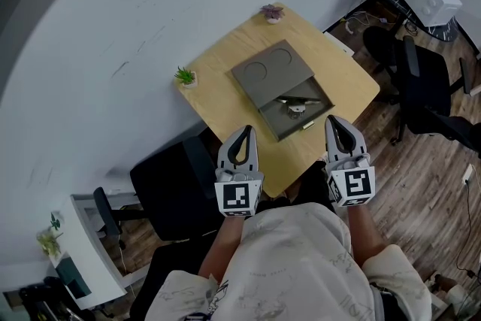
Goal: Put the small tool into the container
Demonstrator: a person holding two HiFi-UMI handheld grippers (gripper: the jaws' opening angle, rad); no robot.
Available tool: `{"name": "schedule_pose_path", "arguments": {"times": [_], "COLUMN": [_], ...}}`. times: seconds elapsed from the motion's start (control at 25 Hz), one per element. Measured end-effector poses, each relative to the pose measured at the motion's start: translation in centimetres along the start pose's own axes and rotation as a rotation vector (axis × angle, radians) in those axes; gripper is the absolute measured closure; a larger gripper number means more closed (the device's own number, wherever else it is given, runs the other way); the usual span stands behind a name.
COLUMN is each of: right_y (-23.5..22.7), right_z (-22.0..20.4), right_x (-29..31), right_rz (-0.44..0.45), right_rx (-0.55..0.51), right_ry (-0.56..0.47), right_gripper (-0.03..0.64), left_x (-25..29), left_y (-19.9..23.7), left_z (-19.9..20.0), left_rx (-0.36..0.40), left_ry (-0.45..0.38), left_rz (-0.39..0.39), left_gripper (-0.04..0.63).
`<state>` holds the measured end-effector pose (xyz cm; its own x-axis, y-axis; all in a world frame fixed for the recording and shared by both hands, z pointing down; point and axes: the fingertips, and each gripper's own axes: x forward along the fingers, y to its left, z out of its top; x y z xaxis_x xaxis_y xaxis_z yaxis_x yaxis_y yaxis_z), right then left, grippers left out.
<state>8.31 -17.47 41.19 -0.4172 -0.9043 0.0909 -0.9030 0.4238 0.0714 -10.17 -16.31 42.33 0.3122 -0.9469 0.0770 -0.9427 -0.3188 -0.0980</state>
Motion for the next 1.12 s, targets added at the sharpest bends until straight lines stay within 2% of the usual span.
{"name": "schedule_pose_path", "arguments": {"times": [1.12], "right_y": [-0.9], "right_z": [-0.38], "right_x": [0.35], "right_rz": [-0.006], "right_rx": [-0.019], "right_ry": [0.034], "right_gripper": [0.601], "left_x": [0.77], "left_y": [-0.21], "left_z": [-0.05], "left_rx": [0.011], "left_ry": [0.009], "left_rz": [-0.017], "left_gripper": [0.589]}}
